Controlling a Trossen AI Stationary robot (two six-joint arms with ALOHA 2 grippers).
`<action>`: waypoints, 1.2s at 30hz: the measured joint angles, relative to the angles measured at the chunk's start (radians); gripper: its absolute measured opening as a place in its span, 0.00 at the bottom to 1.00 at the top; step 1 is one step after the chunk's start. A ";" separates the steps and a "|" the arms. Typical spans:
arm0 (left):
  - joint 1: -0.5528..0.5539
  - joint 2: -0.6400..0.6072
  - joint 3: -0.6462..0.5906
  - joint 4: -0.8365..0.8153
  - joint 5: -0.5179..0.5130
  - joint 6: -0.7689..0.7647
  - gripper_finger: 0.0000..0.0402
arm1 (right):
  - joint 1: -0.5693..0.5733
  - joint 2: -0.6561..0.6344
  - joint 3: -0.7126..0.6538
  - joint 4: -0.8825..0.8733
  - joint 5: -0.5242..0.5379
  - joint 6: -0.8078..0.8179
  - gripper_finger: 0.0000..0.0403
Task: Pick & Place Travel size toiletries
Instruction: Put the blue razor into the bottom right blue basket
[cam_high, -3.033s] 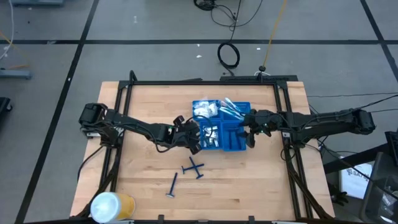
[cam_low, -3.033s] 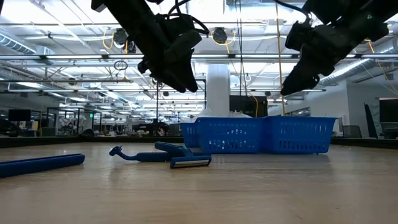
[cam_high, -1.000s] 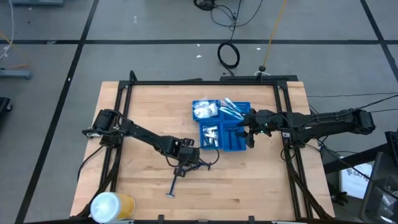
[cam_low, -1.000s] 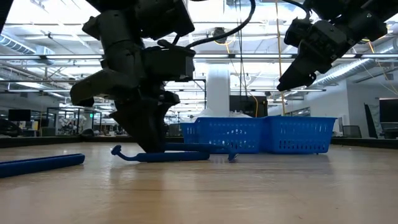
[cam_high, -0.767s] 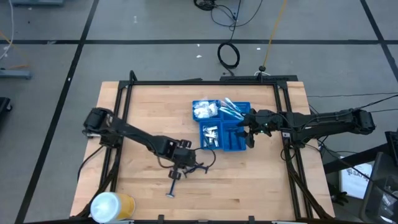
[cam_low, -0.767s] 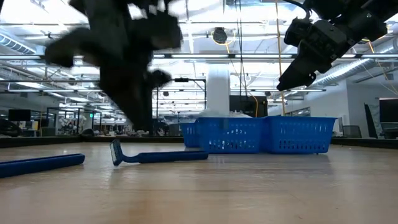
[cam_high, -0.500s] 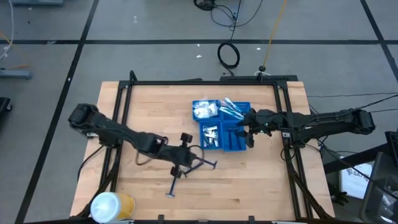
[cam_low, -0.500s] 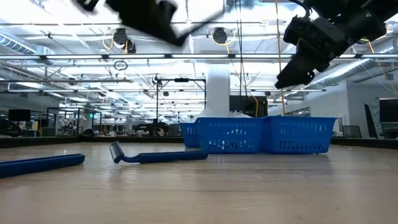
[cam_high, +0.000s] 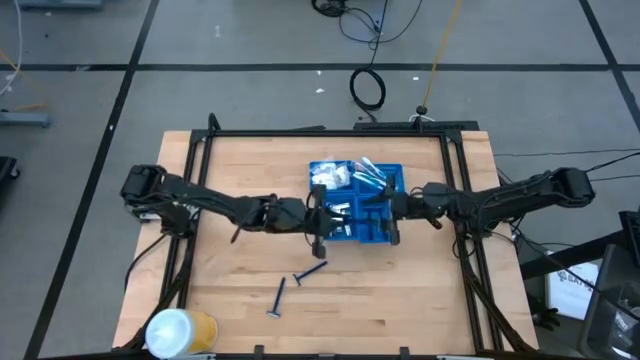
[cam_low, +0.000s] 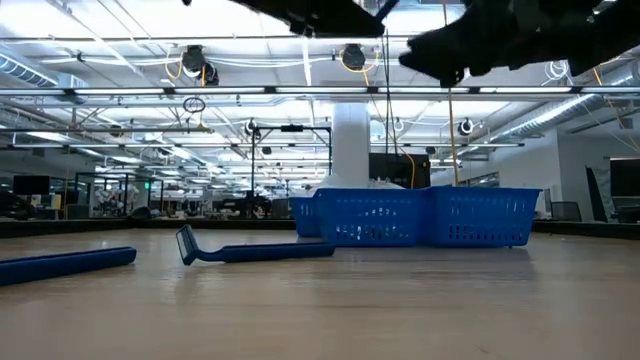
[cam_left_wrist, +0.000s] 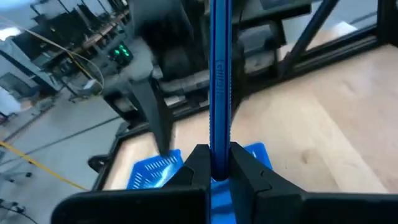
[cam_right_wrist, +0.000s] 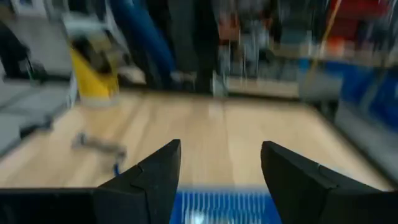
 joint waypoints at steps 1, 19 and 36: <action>0.010 0.006 -0.001 0.001 0.017 -0.002 0.03 | 0.007 0.010 -0.006 0.063 0.000 -0.017 0.52; 0.095 0.113 0.000 0.135 0.123 -0.051 0.03 | 0.059 0.064 -0.046 0.304 -0.026 -0.036 0.52; 0.091 0.113 0.000 0.120 0.123 -0.085 0.10 | 0.058 0.064 -0.046 0.321 -0.024 -0.072 0.07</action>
